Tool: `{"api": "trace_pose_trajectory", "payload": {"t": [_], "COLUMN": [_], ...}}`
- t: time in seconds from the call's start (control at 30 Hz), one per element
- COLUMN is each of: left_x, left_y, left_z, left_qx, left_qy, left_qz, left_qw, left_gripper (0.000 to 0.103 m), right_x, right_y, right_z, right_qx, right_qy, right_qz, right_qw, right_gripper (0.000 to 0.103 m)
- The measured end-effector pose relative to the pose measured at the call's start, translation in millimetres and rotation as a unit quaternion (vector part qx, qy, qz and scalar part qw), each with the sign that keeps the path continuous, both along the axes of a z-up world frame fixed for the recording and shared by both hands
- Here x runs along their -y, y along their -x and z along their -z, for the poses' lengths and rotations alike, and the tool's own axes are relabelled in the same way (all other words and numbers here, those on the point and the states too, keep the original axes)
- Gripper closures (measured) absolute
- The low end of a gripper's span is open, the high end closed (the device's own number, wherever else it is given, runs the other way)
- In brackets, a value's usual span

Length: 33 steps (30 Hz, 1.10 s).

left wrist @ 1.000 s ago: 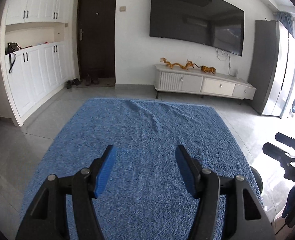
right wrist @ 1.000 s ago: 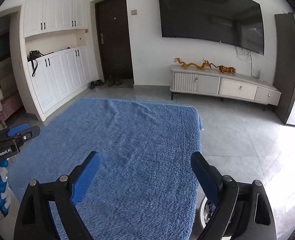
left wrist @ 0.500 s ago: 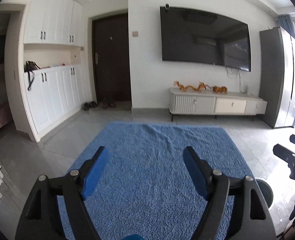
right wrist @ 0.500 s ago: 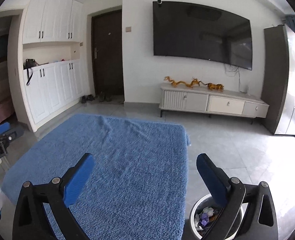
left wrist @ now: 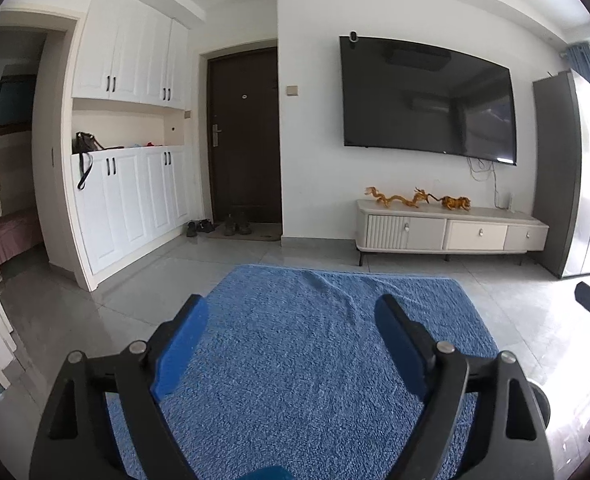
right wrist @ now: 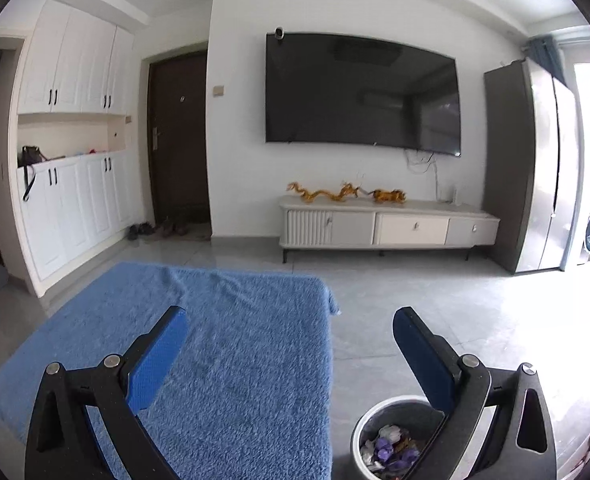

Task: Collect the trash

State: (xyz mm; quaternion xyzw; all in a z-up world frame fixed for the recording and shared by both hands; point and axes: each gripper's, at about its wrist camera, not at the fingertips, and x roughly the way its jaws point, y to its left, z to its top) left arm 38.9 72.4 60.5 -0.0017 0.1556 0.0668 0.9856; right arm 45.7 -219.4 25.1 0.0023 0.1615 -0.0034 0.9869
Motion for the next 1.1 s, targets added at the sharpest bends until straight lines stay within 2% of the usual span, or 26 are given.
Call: {"api": "trace_pose_trajectory", "payload": {"t": [0.2,0.5,1.1], "left_x": [-9.6,-21.2,-30.5], "left_y": [0.3,-8.7,-43.6], "left_z": [-3.9,-11.1,-8.9], "left_qx": [0.008,0.010,-0.004], "left_qy": [0.012,0.021,0.006], "left_qz": [-0.018,-0.033,-0.034], "left_qw": [0.9997,0.9992,0.9994], "left_gripper": [0.018,0.018,0.018], "right_x": [7.3,9.5,-0.4], "right_y": [4.0,-1.0,-31.4], "right_z": [-13.2,-24.5,-28.5], "right_qx": [0.023,0.031,0.027], "right_qy": [0.000,0.008,0.007], "right_qz": [0.016,0.017,0.014], "right_qw": [1.000,0.999,1.000], "right_gripper": [0.000,0.000,0.000]}}
